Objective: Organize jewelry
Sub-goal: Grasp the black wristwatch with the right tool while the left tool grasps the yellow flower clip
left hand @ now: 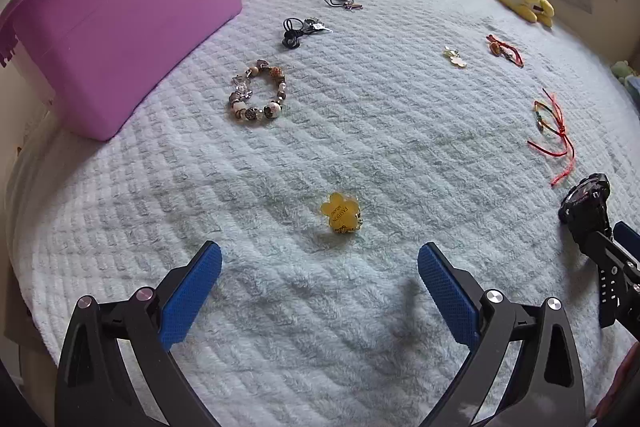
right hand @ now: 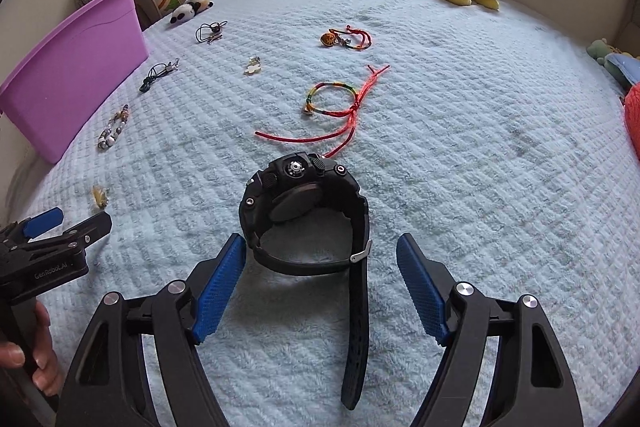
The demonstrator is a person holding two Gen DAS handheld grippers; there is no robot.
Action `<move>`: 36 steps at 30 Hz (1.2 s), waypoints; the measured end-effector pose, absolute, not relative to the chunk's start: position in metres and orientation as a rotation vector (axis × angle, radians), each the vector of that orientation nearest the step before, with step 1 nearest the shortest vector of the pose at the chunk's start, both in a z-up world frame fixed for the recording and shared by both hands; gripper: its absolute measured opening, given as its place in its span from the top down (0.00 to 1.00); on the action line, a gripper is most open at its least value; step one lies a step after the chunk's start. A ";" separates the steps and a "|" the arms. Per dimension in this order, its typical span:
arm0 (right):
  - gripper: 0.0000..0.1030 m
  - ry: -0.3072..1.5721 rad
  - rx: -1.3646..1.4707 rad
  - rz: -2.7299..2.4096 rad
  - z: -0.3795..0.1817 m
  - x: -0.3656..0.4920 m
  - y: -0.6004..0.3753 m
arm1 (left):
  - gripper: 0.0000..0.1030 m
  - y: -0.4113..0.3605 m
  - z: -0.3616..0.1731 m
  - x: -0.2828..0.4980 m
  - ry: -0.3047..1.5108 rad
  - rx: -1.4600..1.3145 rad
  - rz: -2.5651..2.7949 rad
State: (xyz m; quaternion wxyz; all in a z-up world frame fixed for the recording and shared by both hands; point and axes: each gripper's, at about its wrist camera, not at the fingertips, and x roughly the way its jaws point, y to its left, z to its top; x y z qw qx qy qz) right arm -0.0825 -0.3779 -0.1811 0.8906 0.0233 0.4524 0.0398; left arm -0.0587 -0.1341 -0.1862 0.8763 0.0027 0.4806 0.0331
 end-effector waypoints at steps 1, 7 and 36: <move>0.28 0.939 0.053 0.085 -0.183 -0.081 -0.377 | 0.06 -0.134 -0.188 -0.057 1.006 0.001 0.071; 0.25 0.952 0.059 0.086 -0.192 -0.074 -0.372 | 0.06 -0.135 -0.195 -0.048 1.001 -0.005 0.074; 0.26 0.927 0.029 0.048 -0.203 -0.054 -0.365 | 0.44 -0.155 -0.196 -0.047 0.930 0.039 0.069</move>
